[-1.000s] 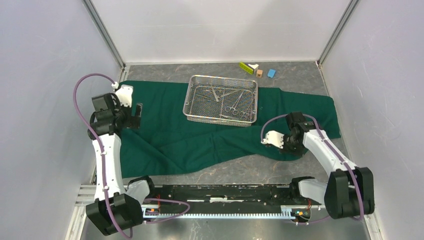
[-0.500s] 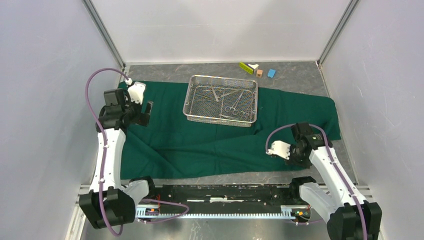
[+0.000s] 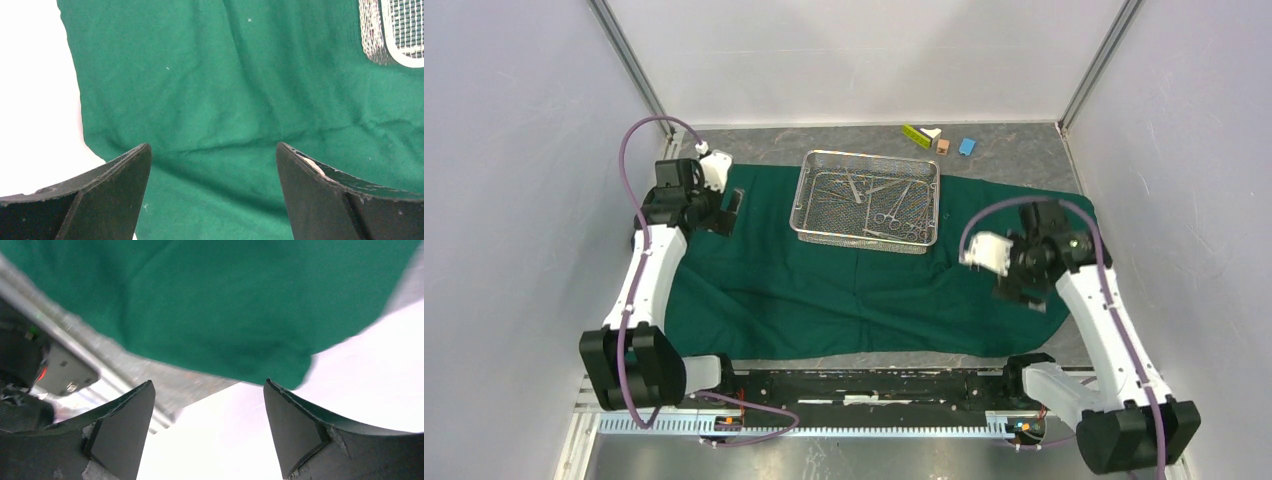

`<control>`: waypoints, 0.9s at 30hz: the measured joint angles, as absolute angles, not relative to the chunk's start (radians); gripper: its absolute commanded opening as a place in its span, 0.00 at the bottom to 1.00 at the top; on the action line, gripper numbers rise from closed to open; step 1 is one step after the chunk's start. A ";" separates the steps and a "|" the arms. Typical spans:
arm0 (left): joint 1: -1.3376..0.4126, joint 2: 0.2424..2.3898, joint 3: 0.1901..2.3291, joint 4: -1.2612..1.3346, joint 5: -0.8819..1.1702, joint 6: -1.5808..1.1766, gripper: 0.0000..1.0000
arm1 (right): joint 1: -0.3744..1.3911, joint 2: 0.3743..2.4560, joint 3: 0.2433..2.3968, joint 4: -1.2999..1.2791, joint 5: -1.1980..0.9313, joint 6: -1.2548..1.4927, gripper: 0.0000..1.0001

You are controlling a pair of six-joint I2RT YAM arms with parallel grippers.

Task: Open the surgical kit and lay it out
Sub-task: Open the surgical kit at the center of the board.

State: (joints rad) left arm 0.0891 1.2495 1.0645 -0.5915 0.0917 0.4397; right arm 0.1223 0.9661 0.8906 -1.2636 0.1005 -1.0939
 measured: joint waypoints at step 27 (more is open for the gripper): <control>0.076 1.795 1.293 -0.369 0.172 0.030 1.00 | -0.034 1.962 1.340 -0.405 0.057 -0.522 0.76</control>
State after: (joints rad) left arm 0.0765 1.7950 1.2934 -0.3687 0.1722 0.0296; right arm -0.0338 1.9617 1.3403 -0.4046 0.0566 -0.5220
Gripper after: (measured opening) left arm 0.994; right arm 0.770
